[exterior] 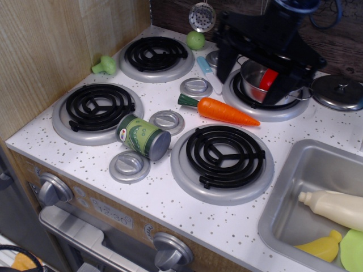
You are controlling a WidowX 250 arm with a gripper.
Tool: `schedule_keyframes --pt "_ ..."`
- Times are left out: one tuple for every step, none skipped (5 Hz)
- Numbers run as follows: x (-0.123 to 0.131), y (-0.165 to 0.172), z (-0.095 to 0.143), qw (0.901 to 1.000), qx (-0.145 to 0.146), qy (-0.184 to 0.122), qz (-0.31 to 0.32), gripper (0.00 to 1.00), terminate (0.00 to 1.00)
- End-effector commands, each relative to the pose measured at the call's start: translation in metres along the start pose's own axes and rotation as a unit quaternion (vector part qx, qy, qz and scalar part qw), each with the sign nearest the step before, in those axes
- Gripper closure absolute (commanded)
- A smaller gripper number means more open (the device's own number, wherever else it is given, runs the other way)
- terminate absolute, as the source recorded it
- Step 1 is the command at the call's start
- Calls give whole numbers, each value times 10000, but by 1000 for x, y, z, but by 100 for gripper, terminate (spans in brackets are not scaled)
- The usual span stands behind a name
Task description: Take sushi out of pan
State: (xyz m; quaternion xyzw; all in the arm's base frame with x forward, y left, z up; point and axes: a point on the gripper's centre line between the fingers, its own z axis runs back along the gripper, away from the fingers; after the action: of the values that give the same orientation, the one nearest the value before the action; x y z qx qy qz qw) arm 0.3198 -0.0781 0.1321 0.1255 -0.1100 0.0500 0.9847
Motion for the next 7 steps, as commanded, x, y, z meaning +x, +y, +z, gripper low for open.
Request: schedule_keyframes --pt "43 -17 -5 9975 -168 -604 334 0 0" --pt "63 -19 -20 9948 -191 -930 370 0 0" --pt "81 -26 -33 9911 -178 -1168 615 0 0" --pt "95 -31 -48 9868 -94 -1494 614 0 0" --pt "108 -32 -59 9862 -282 -1559 487 0 0" --pt "116 -32 -68 9855 -271 -1601 487 0 0" --pt "123 -26 -73 9866 -263 -1577 327 0 0"
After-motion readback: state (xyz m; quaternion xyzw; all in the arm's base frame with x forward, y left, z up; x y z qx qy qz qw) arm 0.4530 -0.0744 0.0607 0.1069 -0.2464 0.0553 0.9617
